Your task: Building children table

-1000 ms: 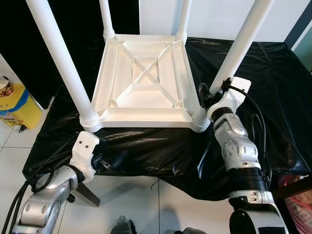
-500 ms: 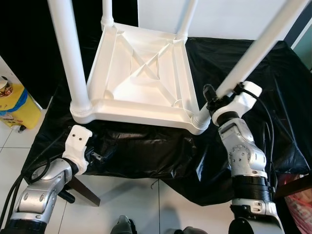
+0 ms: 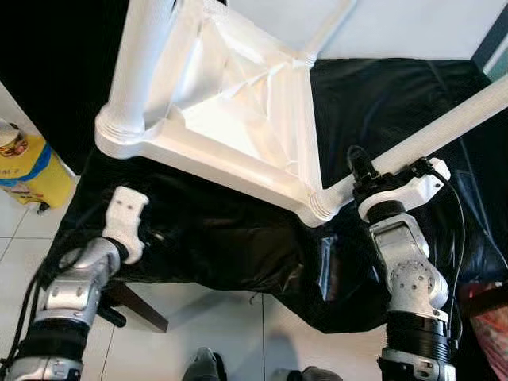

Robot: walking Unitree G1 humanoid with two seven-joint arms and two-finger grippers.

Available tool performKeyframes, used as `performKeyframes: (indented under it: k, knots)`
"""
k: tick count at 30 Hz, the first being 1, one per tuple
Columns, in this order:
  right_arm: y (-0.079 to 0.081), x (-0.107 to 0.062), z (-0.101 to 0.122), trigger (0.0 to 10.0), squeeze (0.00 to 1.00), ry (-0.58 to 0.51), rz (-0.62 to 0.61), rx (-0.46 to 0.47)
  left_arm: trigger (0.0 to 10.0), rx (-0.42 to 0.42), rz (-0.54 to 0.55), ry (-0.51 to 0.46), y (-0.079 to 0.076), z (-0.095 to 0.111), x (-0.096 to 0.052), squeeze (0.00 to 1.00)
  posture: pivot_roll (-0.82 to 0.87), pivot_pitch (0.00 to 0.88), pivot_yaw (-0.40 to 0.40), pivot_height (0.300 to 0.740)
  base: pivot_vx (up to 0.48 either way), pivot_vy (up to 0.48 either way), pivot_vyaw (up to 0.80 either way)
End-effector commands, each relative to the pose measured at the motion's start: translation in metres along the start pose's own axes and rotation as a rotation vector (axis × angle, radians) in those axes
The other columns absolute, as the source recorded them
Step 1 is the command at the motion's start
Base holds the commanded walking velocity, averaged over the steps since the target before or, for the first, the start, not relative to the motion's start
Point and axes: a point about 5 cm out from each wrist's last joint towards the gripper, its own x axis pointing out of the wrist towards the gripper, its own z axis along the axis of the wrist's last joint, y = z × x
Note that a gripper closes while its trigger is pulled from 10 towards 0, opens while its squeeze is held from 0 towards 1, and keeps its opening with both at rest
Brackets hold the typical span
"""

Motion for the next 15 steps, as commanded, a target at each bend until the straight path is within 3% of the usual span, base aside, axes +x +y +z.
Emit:
performKeyframes:
  k: [1,2,3,6,7,8,10,12,13,14,15]
  knots:
    - [-0.004,-0.009,-0.005,10.0,0.00,-0.002,0.005,0.158,10.0,-0.031,0.105,-0.021,0.017,0.010,0.006,0.00,-0.03,0.138,0.014,0.740,0.000,0.000,0.00]
    - [-0.014,-0.015,-0.005,10.0,0.00,-0.004,-0.022,0.196,10.0,-0.082,0.173,-0.074,0.027,0.033,0.019,0.00,-0.03,0.132,0.020,0.740,0.000,0.000,0.00]
    - [-0.014,-0.015,-0.005,10.0,0.00,-0.004,-0.022,0.196,10.0,-0.082,0.173,-0.074,0.027,0.033,0.019,0.00,-0.03,0.132,0.020,0.740,0.000,0.000,0.00]
    - [-0.027,-0.021,-0.005,10.0,0.00,-0.008,-0.059,0.240,10.0,-0.140,0.224,-0.150,0.033,0.065,0.031,0.00,-0.03,0.123,0.022,0.740,0.000,0.000,0.00]
    - [-0.027,-0.021,-0.005,10.0,0.00,-0.008,-0.059,0.240,10.0,-0.140,0.224,-0.150,0.033,0.065,0.031,0.00,-0.03,0.123,0.022,0.740,0.000,0.000,0.00]
    - [-0.035,-0.022,-0.006,10.0,0.00,-0.013,-0.085,0.258,10.0,-0.175,0.232,-0.206,0.031,0.086,0.038,0.00,-0.03,0.118,0.025,0.740,0.000,0.000,0.00]
    - [-0.035,-0.022,-0.006,10.0,0.00,-0.013,-0.085,0.258,10.0,-0.175,0.232,-0.206,0.031,0.086,0.038,0.00,-0.03,0.118,0.025,0.740,0.000,0.000,0.00]
    - [-0.048,-0.026,-0.008,10.0,0.00,-0.025,-0.134,0.262,10.0,-0.234,0.195,-0.336,0.018,0.135,0.052,0.00,-0.04,0.115,0.037,0.740,0.000,0.000,0.00]
    - [-0.048,-0.026,-0.008,10.0,0.00,-0.025,-0.134,0.262,10.0,-0.234,0.195,-0.336,0.018,0.135,0.052,0.00,-0.04,0.115,0.037,0.740,0.000,0.000,0.00]
    - [-0.053,-0.028,-0.010,10.0,0.00,-0.025,-0.157,0.256,10.0,-0.262,0.165,-0.386,0.010,0.155,0.056,0.00,-0.05,0.123,0.050,0.740,0.000,0.000,0.00]
    - [-0.057,-0.033,-0.012,10.0,0.67,-0.032,-0.183,0.247,10.0,-0.272,0.122,-0.434,-0.002,0.174,0.060,0.00,-0.05,0.124,0.055,0.740,0.000,0.000,0.00]
